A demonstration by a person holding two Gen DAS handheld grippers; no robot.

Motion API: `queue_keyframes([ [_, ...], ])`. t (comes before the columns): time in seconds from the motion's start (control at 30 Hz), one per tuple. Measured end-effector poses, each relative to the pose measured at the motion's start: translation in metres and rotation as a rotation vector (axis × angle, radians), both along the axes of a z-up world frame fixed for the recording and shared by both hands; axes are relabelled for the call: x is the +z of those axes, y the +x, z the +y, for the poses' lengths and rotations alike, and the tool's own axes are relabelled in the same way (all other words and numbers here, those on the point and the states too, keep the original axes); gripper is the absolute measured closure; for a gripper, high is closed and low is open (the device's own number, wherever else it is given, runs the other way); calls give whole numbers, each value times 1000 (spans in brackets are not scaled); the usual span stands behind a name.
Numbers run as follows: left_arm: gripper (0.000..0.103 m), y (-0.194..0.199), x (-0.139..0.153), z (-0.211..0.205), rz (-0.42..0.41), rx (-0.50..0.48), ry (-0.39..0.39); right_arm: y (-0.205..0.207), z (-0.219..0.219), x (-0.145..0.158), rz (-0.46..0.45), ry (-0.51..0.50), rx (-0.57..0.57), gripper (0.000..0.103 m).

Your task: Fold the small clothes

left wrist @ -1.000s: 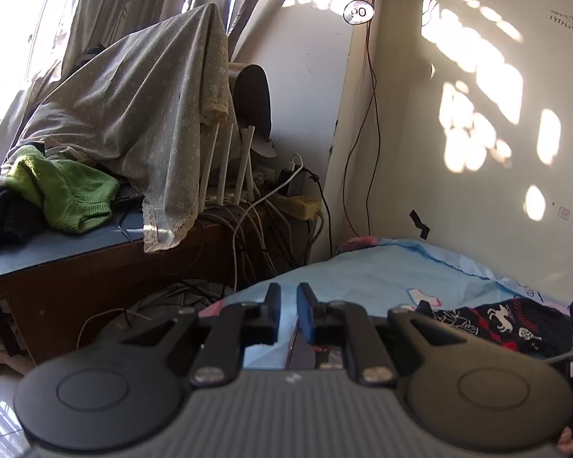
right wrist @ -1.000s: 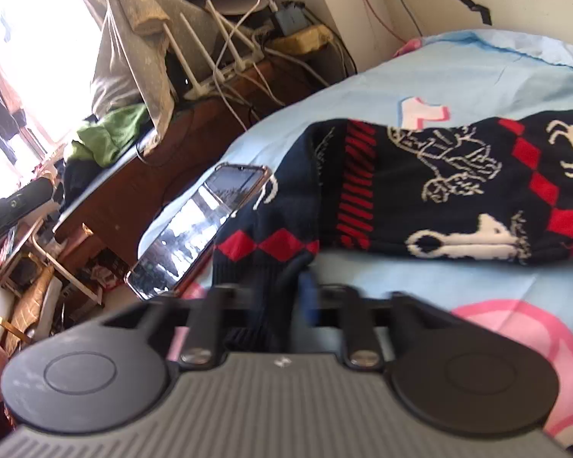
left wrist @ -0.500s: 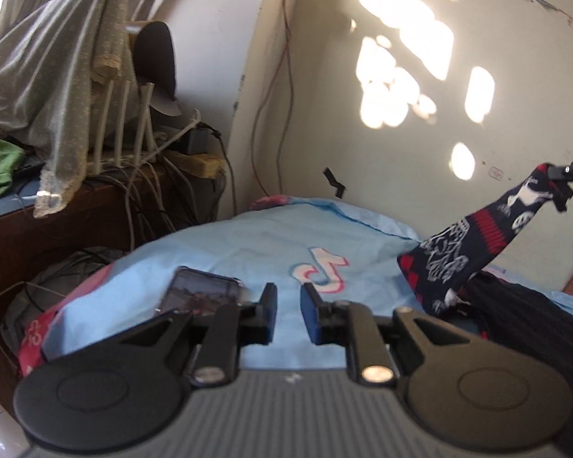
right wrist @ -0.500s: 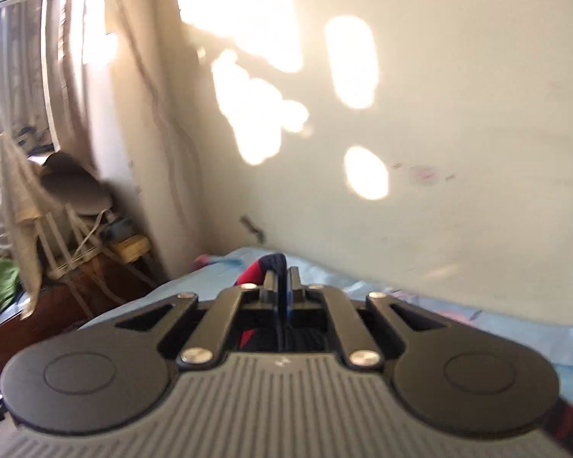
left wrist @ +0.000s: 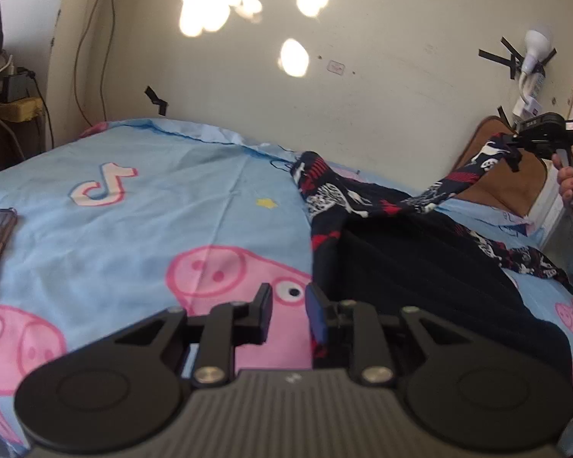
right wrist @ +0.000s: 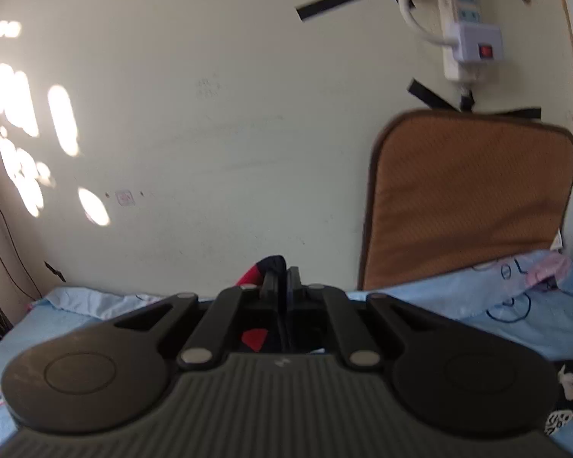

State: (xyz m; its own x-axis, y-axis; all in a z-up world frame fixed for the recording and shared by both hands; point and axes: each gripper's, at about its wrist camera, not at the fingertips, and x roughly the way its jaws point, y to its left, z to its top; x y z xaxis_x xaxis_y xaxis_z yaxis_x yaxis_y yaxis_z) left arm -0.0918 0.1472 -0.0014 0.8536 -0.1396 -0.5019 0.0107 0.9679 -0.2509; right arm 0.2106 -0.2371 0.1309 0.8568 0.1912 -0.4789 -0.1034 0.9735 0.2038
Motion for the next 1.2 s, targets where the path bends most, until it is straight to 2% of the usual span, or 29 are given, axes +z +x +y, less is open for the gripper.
queue_keyframes([
  [0.07,80,1,-3,-10,13,-27,10,2,1,-25,69,-42,12,91],
  [0.1,79,0,-4,-14,17,-33,21,2,1,-35,93,-70,-8,86],
  [0.13,78,0,-5,-17,19,-38,31,1,5,-45,113,-92,-35,72],
  [0.2,76,-1,-7,-21,27,-46,35,-5,-4,-58,119,-92,-72,62],
  [0.33,76,0,-11,-21,53,-50,33,-18,0,-64,117,-41,-40,62],
  [0.47,73,-1,-14,-17,65,-38,21,-24,34,-62,135,18,113,62],
  [0.67,69,-9,-17,-10,81,-37,0,-42,104,-79,262,170,392,62],
  [0.77,62,-17,-16,-8,79,-58,-21,-49,138,-89,332,208,480,62],
  [0.87,61,-23,-18,-11,93,-84,-39,-52,164,-102,392,229,516,62],
  [0.97,65,-27,-22,-18,110,-99,-38,-50,180,-119,470,300,528,62],
  [1.03,76,-29,-26,-20,121,-115,-55,-49,186,-127,497,346,521,62],
  [1.07,86,-29,-29,-22,129,-119,-59,-48,188,-129,499,359,512,62],
  [1.1,89,-30,-31,-24,121,-113,-52,-46,192,-132,498,367,505,65],
  [1.2,93,-31,-28,-29,112,-166,-63,-36,203,-137,495,393,500,93],
])
